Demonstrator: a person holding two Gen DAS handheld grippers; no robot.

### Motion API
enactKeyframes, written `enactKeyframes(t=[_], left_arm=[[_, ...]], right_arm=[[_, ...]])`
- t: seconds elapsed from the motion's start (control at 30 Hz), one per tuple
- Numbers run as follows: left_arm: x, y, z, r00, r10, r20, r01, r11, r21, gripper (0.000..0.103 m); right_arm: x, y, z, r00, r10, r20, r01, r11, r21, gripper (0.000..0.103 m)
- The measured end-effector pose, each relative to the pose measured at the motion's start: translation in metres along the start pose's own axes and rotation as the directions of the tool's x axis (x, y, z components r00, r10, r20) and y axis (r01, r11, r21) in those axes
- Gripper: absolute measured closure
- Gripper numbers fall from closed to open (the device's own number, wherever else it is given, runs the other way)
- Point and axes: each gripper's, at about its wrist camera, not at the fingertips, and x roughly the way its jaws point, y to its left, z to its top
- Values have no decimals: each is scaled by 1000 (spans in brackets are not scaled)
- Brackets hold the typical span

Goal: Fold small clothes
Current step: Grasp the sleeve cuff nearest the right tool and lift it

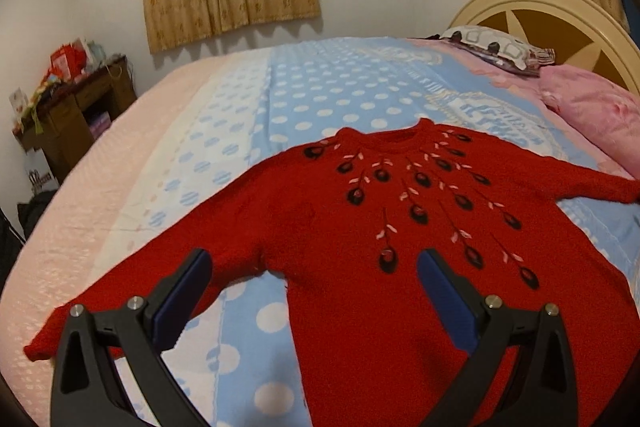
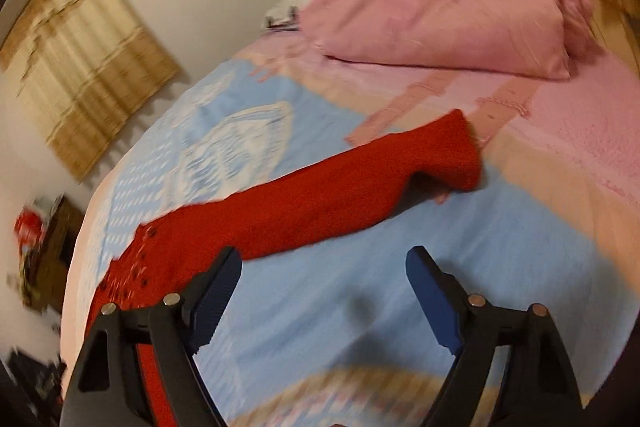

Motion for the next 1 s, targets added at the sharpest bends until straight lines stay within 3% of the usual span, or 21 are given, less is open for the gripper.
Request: enactKeyframes(t=[0.2, 0.37, 0.43, 0.57, 0.77, 1.0], left_arm=[[18, 4, 2, 1000, -6, -8, 6, 1000, -19, 0], [25, 5, 1, 1000, -23, -21, 22, 999, -25, 0], [28, 9, 2, 999, -25, -26, 25, 999, -29, 0], [31, 15, 1, 999, -40, -28, 39, 998, -46, 0], [34, 20, -1, 998, -53, -26, 51, 997, -66, 0], [32, 25, -7, 996, -86, -23, 84, 992, -95, 0]], right_arm=[[37, -26, 25, 998, -47, -44, 51, 993, 108, 21], [59, -38, 45, 996, -87, -29, 90, 985, 147, 50], [66, -49, 52, 997, -74, -32, 79, 976, 205, 79], [73, -56, 57, 999, -28, -26, 33, 967, 254, 92], [64, -3, 67, 999, 30, 15, -32, 992, 118, 95], [51, 112, 70, 982, 186, -10, -186, 979, -84, 95]])
